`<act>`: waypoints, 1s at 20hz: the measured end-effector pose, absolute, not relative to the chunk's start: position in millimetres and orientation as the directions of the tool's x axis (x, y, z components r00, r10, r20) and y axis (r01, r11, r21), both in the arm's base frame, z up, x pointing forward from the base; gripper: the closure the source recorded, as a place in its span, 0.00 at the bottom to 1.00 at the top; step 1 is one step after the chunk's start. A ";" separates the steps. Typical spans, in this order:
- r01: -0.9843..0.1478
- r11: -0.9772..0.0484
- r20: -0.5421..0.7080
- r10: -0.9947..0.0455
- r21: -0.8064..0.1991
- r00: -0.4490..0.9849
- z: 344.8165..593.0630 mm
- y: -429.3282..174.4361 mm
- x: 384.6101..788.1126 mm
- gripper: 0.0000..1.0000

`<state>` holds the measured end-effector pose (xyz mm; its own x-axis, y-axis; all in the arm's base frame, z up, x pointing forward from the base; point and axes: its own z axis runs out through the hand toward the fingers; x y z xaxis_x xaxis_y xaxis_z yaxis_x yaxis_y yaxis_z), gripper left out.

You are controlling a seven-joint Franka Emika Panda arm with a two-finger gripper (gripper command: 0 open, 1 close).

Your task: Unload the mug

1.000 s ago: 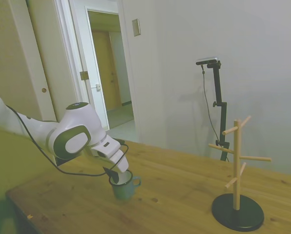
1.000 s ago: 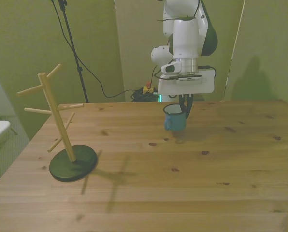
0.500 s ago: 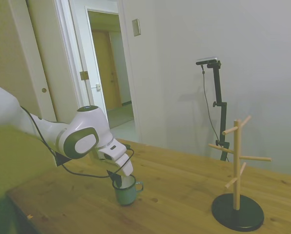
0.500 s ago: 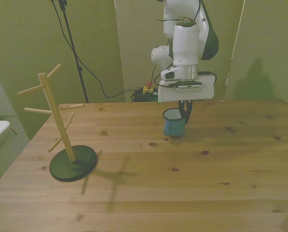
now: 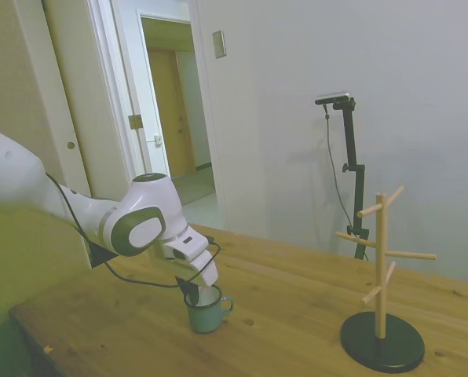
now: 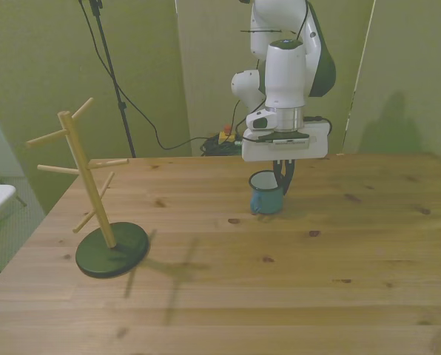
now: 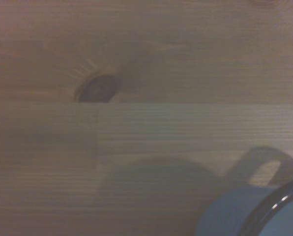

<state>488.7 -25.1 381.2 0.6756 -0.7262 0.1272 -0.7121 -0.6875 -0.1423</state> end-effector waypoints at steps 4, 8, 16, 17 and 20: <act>-0.710 -0.692 0.125 -0.722 -0.130 0.680 379.6 -24.2 488.4 0.00; -0.711 -0.692 0.124 -0.722 -0.129 0.680 381.0 -24.0 489.5 0.00; -0.714 -0.689 0.118 -0.725 -0.124 0.679 384.7 -25.9 491.4 0.00; -0.714 -0.689 0.117 -0.725 -0.123 0.679 384.6 -25.9 491.3 0.00; -0.714 -0.689 0.116 -0.725 -0.122 0.679 385.6 -26.0 491.3 0.00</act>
